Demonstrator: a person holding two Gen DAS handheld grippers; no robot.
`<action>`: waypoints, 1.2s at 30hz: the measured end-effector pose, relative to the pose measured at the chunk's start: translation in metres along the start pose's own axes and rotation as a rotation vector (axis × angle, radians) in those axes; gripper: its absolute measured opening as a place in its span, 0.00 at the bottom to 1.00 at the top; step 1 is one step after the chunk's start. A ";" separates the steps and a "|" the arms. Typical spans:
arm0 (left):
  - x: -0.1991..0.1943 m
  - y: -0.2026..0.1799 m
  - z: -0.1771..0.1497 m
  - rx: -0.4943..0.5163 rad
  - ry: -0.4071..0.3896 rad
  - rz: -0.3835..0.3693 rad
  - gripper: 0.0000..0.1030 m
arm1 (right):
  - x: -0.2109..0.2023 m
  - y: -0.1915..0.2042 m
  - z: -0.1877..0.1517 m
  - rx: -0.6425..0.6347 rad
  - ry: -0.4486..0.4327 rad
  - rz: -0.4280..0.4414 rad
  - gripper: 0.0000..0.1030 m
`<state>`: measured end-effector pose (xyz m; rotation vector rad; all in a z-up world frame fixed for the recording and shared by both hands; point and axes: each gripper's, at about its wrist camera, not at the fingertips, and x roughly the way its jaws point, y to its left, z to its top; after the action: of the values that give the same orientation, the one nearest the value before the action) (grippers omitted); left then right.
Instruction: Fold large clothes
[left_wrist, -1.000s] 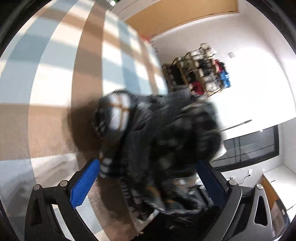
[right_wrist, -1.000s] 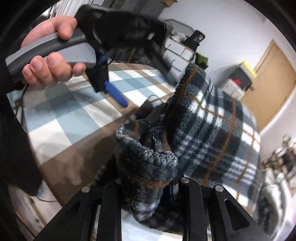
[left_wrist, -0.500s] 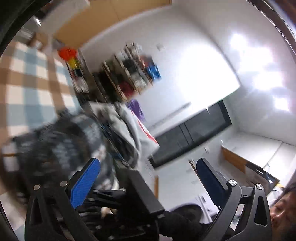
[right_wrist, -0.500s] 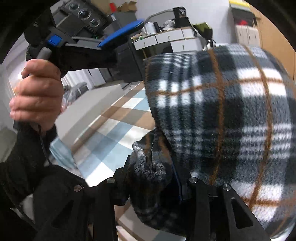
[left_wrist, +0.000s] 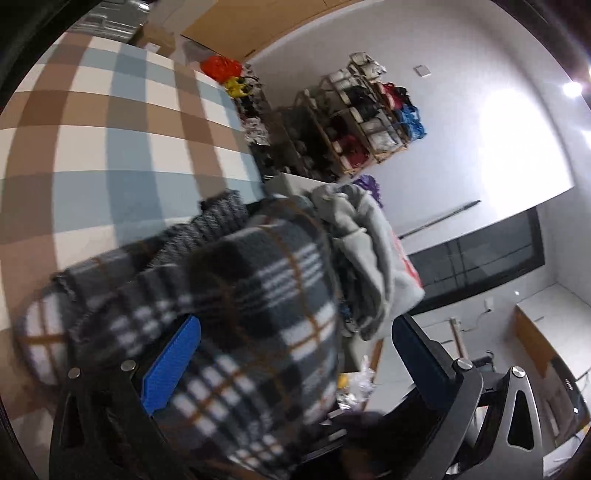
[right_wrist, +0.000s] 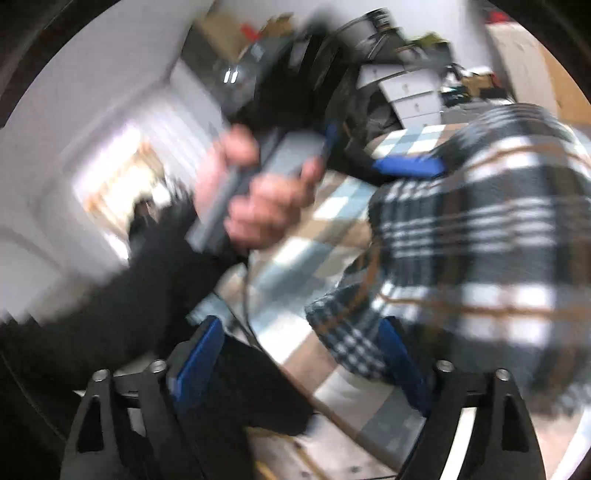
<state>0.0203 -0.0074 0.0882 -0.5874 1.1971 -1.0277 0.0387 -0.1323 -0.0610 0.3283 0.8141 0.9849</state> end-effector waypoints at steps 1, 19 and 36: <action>-0.004 0.008 -0.001 -0.010 -0.001 -0.005 0.98 | -0.015 -0.004 0.002 0.027 -0.052 -0.003 0.91; -0.035 -0.058 -0.048 0.146 -0.128 0.007 0.96 | 0.014 -0.108 0.055 0.501 0.140 -0.041 1.00; 0.044 -0.022 -0.100 0.221 -0.033 0.265 0.96 | -0.022 -0.054 0.119 0.371 0.019 -0.029 1.00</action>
<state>-0.0799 -0.0423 0.0556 -0.2630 1.0813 -0.9047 0.1530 -0.1675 -0.0032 0.6244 1.0165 0.8082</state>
